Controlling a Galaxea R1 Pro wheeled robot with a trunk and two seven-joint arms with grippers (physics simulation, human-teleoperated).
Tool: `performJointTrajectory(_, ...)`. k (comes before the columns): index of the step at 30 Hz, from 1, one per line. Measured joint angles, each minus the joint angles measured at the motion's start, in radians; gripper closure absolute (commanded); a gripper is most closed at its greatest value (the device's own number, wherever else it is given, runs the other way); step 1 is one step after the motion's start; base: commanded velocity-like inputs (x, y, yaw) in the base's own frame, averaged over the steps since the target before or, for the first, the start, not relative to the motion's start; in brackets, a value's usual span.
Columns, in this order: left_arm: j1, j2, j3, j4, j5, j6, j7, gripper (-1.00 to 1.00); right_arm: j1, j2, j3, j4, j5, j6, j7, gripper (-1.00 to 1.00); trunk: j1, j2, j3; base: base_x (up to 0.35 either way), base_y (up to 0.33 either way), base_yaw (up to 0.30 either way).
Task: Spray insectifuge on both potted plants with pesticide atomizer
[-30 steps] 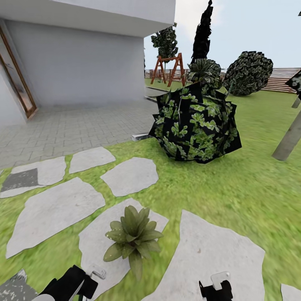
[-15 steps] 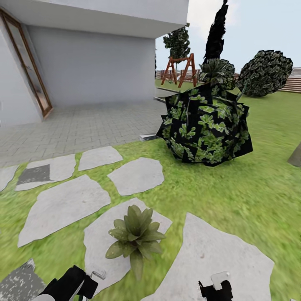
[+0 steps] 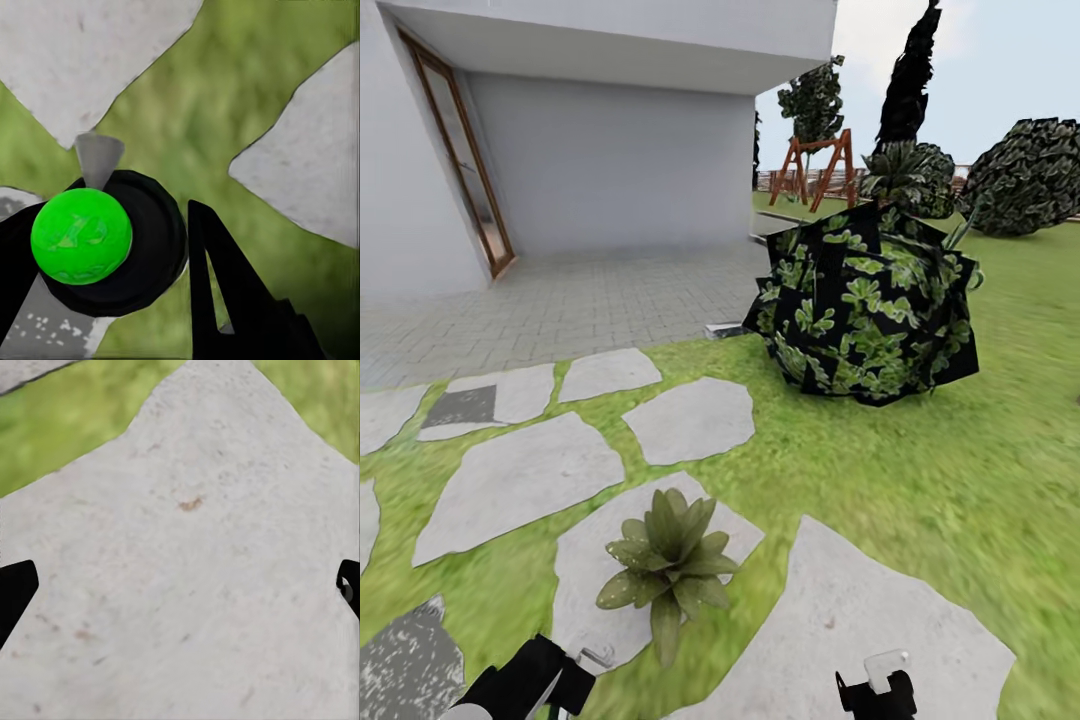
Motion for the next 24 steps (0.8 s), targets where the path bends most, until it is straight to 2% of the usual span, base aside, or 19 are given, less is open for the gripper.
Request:
performJointTrajectory(10, 0.0, 0.0, 0.004, -0.023, 0.0, 0.0, 0.0, 1.0, 0.0, 0.0, 0.0, 0.0, 0.0, 0.0, 0.0, -1.0, 0.0, 0.0, 0.0, 0.0, -0.046, 0.26)
performJointTrajectory(24, 0.0, 0.0, 0.003, -0.029, 0.0, 0.0, 0.0, 1.0, 0.0, -0.004, 0.0, 0.001, 0.001, 0.0, 0.0, -1.0, 0.0, 0.0, 0.0, 0.0, -0.266, 0.011)
